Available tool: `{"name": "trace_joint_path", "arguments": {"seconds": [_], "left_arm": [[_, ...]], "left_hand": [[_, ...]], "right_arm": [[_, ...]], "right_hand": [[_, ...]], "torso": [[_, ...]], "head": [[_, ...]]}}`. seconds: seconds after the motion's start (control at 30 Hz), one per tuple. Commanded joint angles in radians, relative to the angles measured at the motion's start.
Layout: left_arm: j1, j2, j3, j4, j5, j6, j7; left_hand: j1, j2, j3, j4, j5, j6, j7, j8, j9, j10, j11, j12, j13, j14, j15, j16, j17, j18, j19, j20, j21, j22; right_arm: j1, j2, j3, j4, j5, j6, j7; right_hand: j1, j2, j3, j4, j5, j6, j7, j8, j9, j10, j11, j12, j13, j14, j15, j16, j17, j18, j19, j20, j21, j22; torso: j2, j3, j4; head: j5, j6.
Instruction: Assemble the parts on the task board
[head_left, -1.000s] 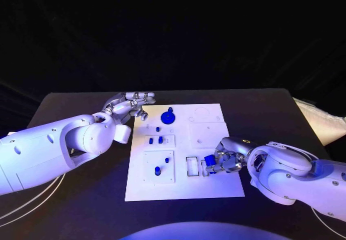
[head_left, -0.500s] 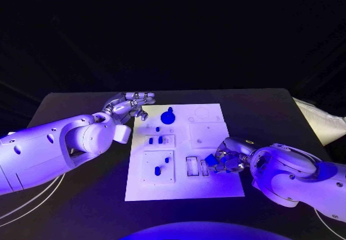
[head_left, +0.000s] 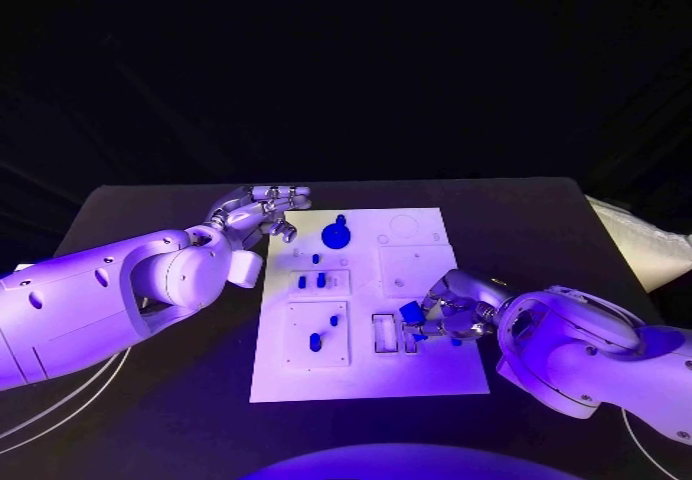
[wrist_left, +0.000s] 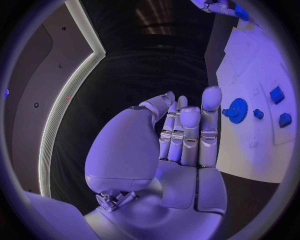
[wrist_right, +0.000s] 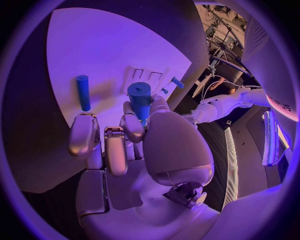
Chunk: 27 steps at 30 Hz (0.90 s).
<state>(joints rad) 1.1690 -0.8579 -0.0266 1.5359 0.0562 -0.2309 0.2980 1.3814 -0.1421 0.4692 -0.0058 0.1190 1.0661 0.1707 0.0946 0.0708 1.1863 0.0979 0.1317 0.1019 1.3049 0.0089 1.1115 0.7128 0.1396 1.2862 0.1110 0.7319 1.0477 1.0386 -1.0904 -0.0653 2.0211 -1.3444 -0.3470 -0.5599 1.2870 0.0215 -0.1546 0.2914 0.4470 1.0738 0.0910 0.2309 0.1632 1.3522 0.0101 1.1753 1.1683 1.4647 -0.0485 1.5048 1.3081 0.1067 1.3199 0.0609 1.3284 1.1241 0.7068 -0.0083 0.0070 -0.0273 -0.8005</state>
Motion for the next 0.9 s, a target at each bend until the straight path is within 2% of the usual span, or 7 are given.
{"name": "trace_joint_path", "arguments": {"seconds": [0.03,0.27,0.47,0.63,0.9], "left_arm": [[0.000,0.002,0.000,0.002,0.003,0.023,0.001],[0.000,0.003,0.000,0.003,0.003,0.025,0.001],[0.000,0.003,0.000,0.003,0.003,0.026,0.001],[0.000,0.003,0.000,0.004,0.003,0.027,0.000],[0.000,0.002,0.000,0.005,0.003,0.024,0.002]], "left_hand": [[-0.002,0.008,-0.007,-0.001,-0.002,-0.007,0.002,0.005,-0.001,-0.007,-0.002,0.007,0.001,-0.007,0.001,-0.005,-0.001,0.019,-0.007,-0.002,-0.006,-0.001],[-0.002,0.008,-0.007,-0.001,-0.002,-0.007,0.002,0.005,-0.001,-0.007,-0.002,0.007,0.001,-0.007,0.001,-0.005,-0.001,0.019,-0.007,-0.002,-0.006,-0.001],[-0.002,0.008,-0.007,-0.001,-0.002,-0.007,0.002,0.005,-0.001,-0.007,-0.002,0.007,0.001,-0.007,0.001,-0.005,-0.001,0.019,-0.007,-0.002,-0.006,-0.001],[-0.002,0.008,-0.007,-0.001,-0.002,-0.007,0.002,0.005,-0.001,-0.007,-0.002,0.007,0.001,-0.007,0.001,-0.005,-0.001,0.019,-0.007,-0.002,-0.006,-0.001],[-0.002,0.008,-0.007,-0.001,-0.002,-0.007,0.002,0.005,-0.001,-0.007,-0.002,0.007,0.001,-0.007,0.001,-0.005,-0.001,0.019,-0.007,-0.002,-0.006,-0.001]], "right_arm": [[0.001,0.016,0.000,-0.002,0.018,0.019,-0.002],[0.000,0.054,0.000,-0.015,0.003,0.061,-0.023],[-0.003,0.081,0.000,-0.031,-0.019,0.100,-0.035],[-0.004,0.090,0.000,-0.037,-0.043,0.111,-0.039],[-0.004,0.098,0.000,-0.044,-0.096,0.112,-0.043]], "right_hand": [[-0.004,0.009,-0.004,0.000,0.005,0.008,-0.005,0.013,0.025,0.007,-0.002,0.003,0.003,0.082,-0.008,0.001,0.136,-0.013,0.000,-0.006,0.004,0.000],[-0.020,0.013,-0.013,0.000,0.003,0.010,-0.006,0.014,0.029,0.007,-0.003,-0.002,0.001,0.082,-0.009,0.000,0.133,-0.013,-0.001,-0.007,0.002,-0.002],[-0.039,0.013,-0.028,0.000,-0.012,0.010,-0.008,0.015,0.034,0.006,-0.004,-0.011,-0.003,0.081,-0.010,-0.003,0.128,-0.012,-0.004,-0.008,-0.001,-0.006],[-0.051,0.011,-0.041,0.000,-0.028,0.010,-0.009,0.016,0.039,0.004,-0.004,-0.019,-0.006,0.080,-0.011,-0.005,0.125,-0.011,-0.006,-0.008,-0.003,-0.009],[-0.081,0.001,-0.084,-0.001,-0.129,0.008,-0.009,0.020,0.054,-0.009,-0.004,-0.056,-0.028,0.077,-0.011,-0.014,0.109,-0.008,-0.016,-0.009,-0.015,-0.026]], "torso": [[0.000,-0.0006,-0.0008],[0.000,-0.0008,0.0010],[0.000,-0.0003,0.0000],[0.000,0.0002,-0.0012],[0.000,0.0003,-0.0007]], "head": [[0.002,-0.002],[0.003,-0.003],[0.008,-0.003],[0.009,-0.004],[0.010,-0.003]]}}
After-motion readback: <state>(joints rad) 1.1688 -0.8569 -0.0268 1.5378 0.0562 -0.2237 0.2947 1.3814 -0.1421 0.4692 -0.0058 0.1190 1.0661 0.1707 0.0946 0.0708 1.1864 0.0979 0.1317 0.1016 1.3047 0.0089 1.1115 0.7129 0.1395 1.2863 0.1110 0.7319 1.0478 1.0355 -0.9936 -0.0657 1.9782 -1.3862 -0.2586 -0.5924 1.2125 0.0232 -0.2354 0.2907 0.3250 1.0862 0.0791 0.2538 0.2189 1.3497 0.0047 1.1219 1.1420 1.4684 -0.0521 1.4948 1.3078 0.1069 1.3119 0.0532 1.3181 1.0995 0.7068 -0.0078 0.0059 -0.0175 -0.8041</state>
